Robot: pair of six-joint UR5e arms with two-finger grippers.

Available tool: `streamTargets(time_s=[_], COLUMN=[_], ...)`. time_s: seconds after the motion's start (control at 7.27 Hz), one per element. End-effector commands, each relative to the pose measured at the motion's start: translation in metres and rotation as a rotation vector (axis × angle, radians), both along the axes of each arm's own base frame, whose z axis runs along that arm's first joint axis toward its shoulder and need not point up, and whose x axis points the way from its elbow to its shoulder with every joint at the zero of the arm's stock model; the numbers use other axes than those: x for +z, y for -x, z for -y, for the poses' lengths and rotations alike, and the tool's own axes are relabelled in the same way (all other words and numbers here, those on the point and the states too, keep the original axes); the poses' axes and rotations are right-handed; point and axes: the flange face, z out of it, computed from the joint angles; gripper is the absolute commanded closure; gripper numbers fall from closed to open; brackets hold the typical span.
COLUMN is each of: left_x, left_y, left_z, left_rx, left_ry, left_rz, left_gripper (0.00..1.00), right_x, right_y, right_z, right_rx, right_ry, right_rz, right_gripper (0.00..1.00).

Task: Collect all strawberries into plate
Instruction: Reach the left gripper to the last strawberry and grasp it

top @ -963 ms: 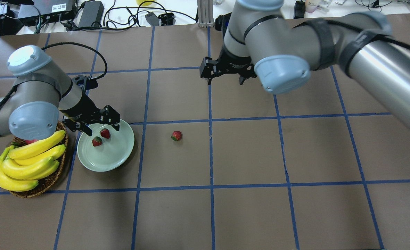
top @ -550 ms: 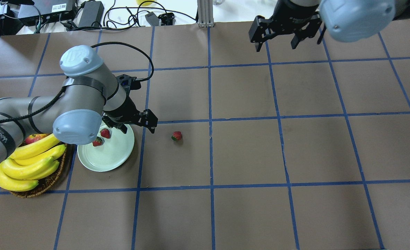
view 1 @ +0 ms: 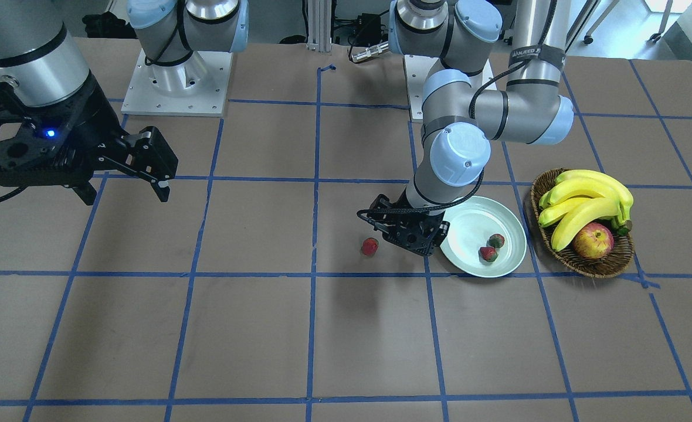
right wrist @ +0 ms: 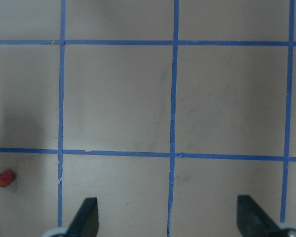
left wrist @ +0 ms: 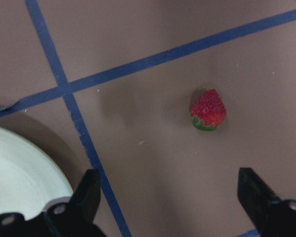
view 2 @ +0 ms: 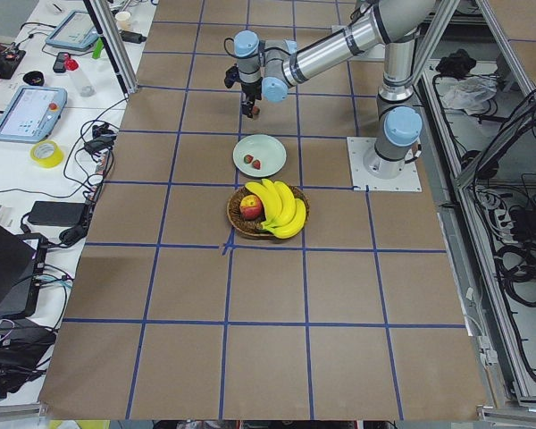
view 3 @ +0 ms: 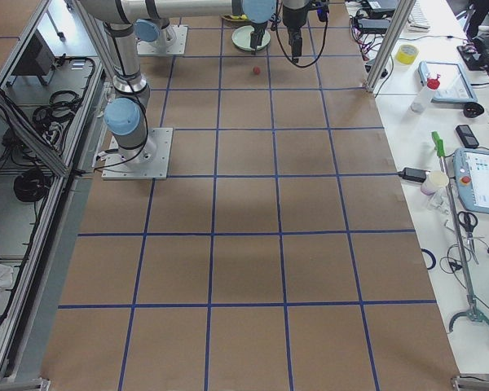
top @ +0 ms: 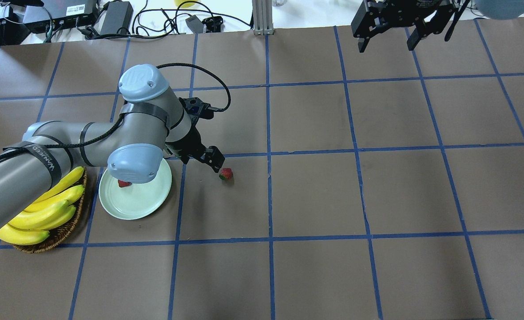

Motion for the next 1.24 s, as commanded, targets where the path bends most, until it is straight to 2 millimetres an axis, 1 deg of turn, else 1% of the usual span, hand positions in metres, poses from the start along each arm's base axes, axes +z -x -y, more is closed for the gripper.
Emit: streamTargets(time_s=[0.0,0.14,0.28,0.41,0.55,0.69,0.96,1.1], left_x=[-0.031,-0.039,-0.047,-0.05,-0.052,-0.052,-0.052,-0.05], left_y=[0.024,0.027,0.03,0.031,0.031,0.032,0.039,0.04], left_z=[-0.002,-0.002,-0.001,0.0,0.0,0.0,-0.003,-0.002], left_rx=[-0.044,-0.011,0.118,0.171,0.184,0.208,0.199,0.197], left_ry=[-0.027,-0.044,-0.069,-0.069,-0.074,-0.078,-0.076,-0.07], left_rz=[-0.006,-0.023,-0.023,-0.019,-0.016,-0.015,-0.011,-0.013], left_gripper=[0.0,0.0,0.0,0.17,0.42,0.58,0.76,0.87], right_x=[-0.019,-0.017,-0.017,-0.022,-0.024,-0.023,-0.02,-0.02], right_y=[-0.002,-0.002,-0.003,-0.002,-0.001,-0.001,-0.001,-0.001], right_z=[-0.037,-0.034,-0.031,-0.033,-0.032,-0.03,-0.032,-0.033], right_rx=[-0.002,-0.002,0.0,0.011,0.009,0.01,0.011,0.008], right_ry=[-0.038,0.012,0.037,0.029,0.026,0.028,0.034,0.034], right_rz=[0.008,0.01,0.011,0.003,0.0,0.006,0.003,-0.001], right_gripper=[0.0,0.0,0.0,0.0,0.0,0.0,0.0,0.0])
